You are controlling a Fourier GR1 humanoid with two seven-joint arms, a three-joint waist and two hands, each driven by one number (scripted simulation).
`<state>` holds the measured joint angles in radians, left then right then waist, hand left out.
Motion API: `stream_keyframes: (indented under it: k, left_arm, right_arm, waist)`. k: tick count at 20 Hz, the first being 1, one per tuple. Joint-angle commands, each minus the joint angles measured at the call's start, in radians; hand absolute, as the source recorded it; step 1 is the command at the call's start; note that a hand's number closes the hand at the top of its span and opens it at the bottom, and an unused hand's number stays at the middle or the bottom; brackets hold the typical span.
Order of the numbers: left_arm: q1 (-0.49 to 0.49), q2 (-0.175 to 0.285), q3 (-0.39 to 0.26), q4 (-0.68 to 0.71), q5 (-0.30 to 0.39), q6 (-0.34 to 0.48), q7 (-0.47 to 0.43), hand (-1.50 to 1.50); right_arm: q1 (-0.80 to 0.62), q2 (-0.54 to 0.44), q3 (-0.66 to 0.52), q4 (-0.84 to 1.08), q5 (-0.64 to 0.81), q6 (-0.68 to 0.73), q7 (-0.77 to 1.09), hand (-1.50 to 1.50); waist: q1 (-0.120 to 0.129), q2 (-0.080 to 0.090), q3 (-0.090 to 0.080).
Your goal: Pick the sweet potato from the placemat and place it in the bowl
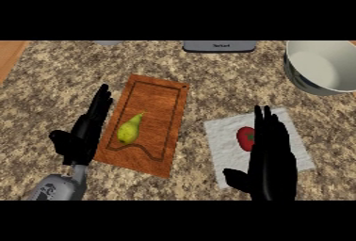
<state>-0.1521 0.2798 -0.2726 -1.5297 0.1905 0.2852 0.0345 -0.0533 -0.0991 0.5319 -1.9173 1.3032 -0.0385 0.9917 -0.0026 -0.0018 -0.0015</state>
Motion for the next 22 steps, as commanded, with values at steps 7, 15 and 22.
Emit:
stream_keyframes:
  k: [7,15,22]
  left_arm:
    - [-0.005,-0.067,0.007,0.032,-0.061,-0.013,0.002,0.0]
    - [0.022,-0.01,0.133,0.0,-0.018,-0.132,0.007,0.0]
    - [0.026,-0.109,0.072,-0.001,-0.122,-0.088,0.022,0.0]
  right_arm:
    - [0.116,0.006,-0.06,-0.016,-0.058,0.099,0.001,-1.5]
    - [0.168,0.011,-0.077,-0.061,-0.102,0.037,-0.072,-1.5]
    - [0.216,0.037,-0.039,-0.069,-0.119,-0.048,-0.13,-1.5]
  waist:
    - [-0.001,0.002,0.002]
    - [0.002,0.001,0.002]
    - [0.001,0.001,0.002]
